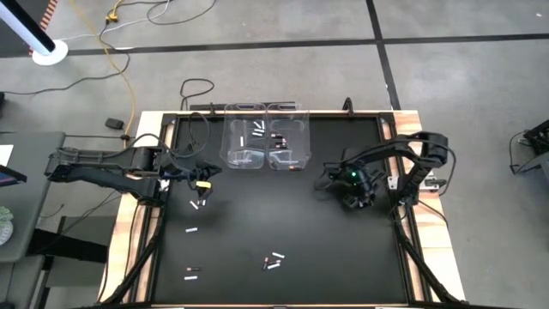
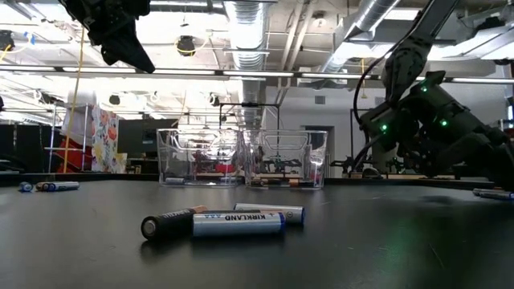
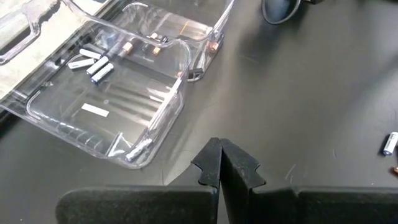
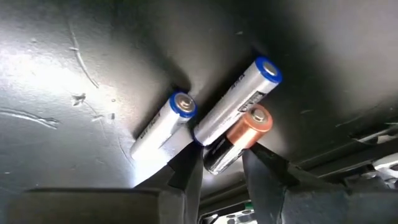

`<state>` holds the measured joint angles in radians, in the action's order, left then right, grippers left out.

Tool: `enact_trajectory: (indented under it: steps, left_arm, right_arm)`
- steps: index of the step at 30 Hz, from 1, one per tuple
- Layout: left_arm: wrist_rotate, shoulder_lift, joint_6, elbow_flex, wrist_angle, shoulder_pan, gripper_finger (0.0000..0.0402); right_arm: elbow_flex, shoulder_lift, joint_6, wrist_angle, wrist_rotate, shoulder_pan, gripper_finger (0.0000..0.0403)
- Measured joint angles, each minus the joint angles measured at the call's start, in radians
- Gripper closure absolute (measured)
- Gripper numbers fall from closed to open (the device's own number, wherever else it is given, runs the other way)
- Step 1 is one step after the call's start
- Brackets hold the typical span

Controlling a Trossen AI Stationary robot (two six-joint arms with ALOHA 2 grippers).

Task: Sort batteries
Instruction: Put the black battery into the right transparent bin

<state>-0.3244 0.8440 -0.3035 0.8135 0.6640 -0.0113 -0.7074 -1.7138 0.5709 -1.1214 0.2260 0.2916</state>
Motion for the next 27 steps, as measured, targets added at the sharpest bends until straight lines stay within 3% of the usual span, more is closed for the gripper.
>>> enact_trajectory:
  steps: [11, 19, 27]
  left_arm:
    - [0.0, 0.0, 0.005, 0.0, 0.001, 0.0, 0.0401]
    - [0.0, 0.0, 0.007, 0.0, 0.001, 0.0, 0.0401]
    - [0.0, 0.0, 0.008, 0.0, 0.001, 0.0, 0.0401]
  right_arm:
    - [0.002, 0.002, 0.005, -0.004, 0.019, -0.002, 0.0339]
    - [-0.038, 0.015, 0.006, -0.075, 0.027, -0.017, 0.0345]
    - [-0.094, 0.148, 0.09, -0.223, 0.031, -0.025, 0.0345]
